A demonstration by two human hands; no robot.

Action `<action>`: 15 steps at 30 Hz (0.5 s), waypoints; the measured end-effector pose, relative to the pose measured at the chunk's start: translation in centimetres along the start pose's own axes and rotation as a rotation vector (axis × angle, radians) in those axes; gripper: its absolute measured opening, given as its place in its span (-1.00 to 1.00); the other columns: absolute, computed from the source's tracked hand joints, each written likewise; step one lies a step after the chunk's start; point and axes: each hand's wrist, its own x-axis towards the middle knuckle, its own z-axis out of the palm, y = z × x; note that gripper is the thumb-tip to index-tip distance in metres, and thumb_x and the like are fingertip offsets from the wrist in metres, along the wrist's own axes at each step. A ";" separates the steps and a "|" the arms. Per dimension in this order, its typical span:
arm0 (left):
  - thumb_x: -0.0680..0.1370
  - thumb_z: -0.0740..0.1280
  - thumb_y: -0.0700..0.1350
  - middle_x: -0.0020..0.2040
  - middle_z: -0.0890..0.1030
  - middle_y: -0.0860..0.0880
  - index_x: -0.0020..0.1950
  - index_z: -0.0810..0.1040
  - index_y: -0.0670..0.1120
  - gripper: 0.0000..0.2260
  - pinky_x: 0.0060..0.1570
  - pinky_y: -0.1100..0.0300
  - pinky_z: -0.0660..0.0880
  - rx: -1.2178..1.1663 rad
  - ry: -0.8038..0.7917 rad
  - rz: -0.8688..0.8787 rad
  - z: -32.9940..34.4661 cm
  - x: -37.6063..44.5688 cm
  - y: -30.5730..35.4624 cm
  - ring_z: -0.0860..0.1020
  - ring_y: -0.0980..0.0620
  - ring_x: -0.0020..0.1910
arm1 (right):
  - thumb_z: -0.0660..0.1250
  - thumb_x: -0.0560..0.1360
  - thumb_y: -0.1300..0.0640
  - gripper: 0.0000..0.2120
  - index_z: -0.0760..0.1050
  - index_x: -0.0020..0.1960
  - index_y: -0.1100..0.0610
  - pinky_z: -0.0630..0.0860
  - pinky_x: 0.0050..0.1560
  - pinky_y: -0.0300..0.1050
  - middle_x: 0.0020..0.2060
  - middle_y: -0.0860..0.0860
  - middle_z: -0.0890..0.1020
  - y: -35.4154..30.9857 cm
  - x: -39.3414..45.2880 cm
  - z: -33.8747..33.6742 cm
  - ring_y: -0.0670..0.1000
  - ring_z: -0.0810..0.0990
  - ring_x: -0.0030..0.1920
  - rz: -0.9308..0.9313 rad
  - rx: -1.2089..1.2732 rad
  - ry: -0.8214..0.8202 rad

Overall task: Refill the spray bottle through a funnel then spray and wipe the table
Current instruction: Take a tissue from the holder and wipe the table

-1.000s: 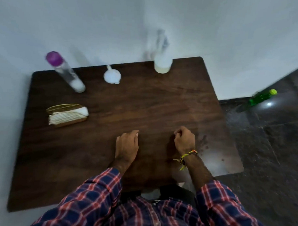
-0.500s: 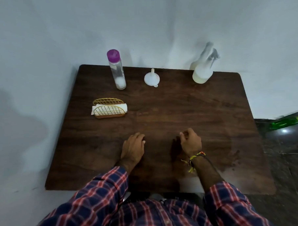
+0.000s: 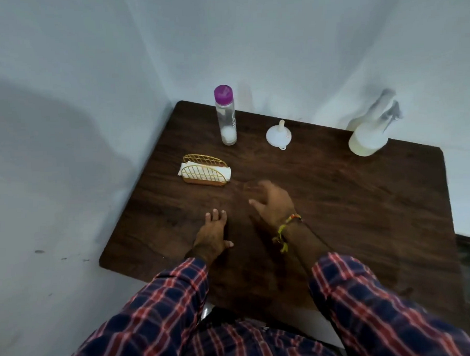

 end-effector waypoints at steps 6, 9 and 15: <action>0.47 0.47 -0.01 0.60 -0.13 -0.18 0.60 -0.17 -0.11 -0.04 0.47 -0.06 0.16 0.093 -0.068 0.042 -0.3 0.9 -0.7 -0.10 -0.24 0.57 | 0.48 0.40 -0.03 -0.27 0.24 0.47 0.05 0.42 0.33 0.10 0.38 0.11 0.42 -8.3 7.7 3.2 0.18 0.44 0.33 -0.196 -0.108 -0.016; 0.48 0.46 -0.02 0.60 -0.17 -0.15 0.60 -0.19 -0.09 -0.04 0.48 -0.07 0.14 0.046 -0.076 0.049 0.1 1.2 -1.1 -0.14 -0.21 0.57 | 0.43 0.45 0.03 -0.37 0.27 0.45 0.03 0.45 0.28 0.12 0.32 0.13 0.46 -10.4 9.6 4.8 0.22 0.46 0.30 -0.228 -0.201 -0.072; 0.49 0.45 -0.03 0.60 -0.20 -0.14 0.60 -0.20 -0.10 -0.05 0.48 -0.06 0.12 0.023 -0.089 0.071 0.3 1.3 -1.4 -0.18 -0.20 0.57 | 0.41 0.47 0.09 -0.54 0.39 0.34 0.07 0.49 0.20 0.11 0.16 0.17 0.56 -9.9 10.3 5.2 0.22 0.53 0.19 -0.204 -0.196 -0.024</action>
